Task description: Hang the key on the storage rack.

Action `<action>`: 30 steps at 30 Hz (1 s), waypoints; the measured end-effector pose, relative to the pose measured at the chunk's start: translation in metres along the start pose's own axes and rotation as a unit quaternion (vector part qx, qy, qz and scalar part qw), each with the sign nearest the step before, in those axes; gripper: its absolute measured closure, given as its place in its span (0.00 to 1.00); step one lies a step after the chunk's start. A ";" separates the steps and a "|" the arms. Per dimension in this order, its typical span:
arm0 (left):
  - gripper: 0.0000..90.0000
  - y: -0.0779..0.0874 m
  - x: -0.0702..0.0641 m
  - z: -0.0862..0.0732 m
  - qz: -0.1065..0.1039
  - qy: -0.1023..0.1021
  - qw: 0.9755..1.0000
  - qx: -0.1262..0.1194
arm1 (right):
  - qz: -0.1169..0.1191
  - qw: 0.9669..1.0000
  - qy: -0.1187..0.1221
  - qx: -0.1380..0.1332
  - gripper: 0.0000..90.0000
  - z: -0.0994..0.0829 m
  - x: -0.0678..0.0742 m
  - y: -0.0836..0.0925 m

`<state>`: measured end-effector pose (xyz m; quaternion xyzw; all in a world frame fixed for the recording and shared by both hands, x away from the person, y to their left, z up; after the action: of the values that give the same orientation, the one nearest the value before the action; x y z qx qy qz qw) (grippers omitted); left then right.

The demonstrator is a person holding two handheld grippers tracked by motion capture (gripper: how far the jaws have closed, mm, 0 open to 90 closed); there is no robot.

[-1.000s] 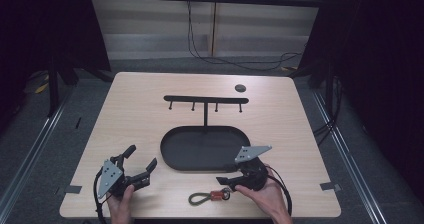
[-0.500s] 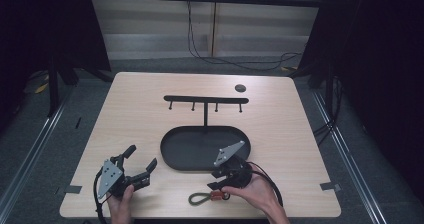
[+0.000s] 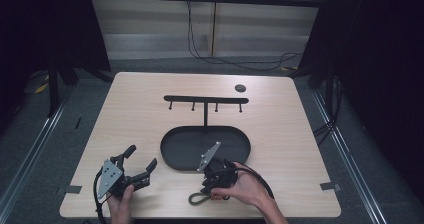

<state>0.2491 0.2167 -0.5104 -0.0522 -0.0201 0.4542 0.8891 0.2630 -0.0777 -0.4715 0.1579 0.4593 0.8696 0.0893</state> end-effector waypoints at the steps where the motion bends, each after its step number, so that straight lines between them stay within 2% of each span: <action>1: 0.17 0.000 0.000 0.000 0.000 0.000 1.000 0.000 | 0.000 1.000 0.000 0.000 0.81 0.000 0.000 0.000; 11: 0.17 0.000 0.000 0.000 0.000 0.000 1.000 0.000 | 0.012 0.999 0.016 0.032 0.87 0.004 0.001 -0.010; 12: 0.17 0.000 0.000 0.000 0.000 0.000 1.000 0.000 | 0.008 0.999 0.011 0.037 0.88 0.005 0.000 -0.010; 18: 0.17 0.000 0.000 0.000 0.000 0.000 1.000 0.000 | -0.004 0.999 0.014 0.045 0.90 0.006 -0.004 -0.009; 19: 0.18 0.000 0.000 0.000 0.000 0.000 1.000 0.000 | -0.014 0.998 0.012 0.058 0.91 0.009 -0.005 -0.009; 23: 0.17 0.000 0.000 0.000 0.000 0.000 1.000 0.000 | -0.021 0.997 0.007 0.075 0.90 0.012 -0.006 -0.010; 28: 0.18 0.000 0.000 0.000 0.000 0.000 1.000 0.000 | -0.028 0.995 0.014 0.093 0.88 0.017 -0.006 -0.013; 30: 0.17 0.000 0.000 0.000 0.000 0.000 1.000 0.000 | -0.028 0.995 0.018 0.093 0.88 0.017 -0.006 -0.014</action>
<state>0.2491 0.2168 -0.5104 -0.0524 -0.0203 0.4541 0.8892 0.2752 -0.0582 -0.4752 0.1369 0.5441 0.8229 0.0898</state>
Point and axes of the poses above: each handheld gripper's, and its own axes: y roughly backward along the jaws, z roughly out of its top, x roughly to its left, the point moved 1 cm from there along -y, roughly forward along the jaws, and after that the axes turned 7 degrees about -x, right-handed, at the moved point
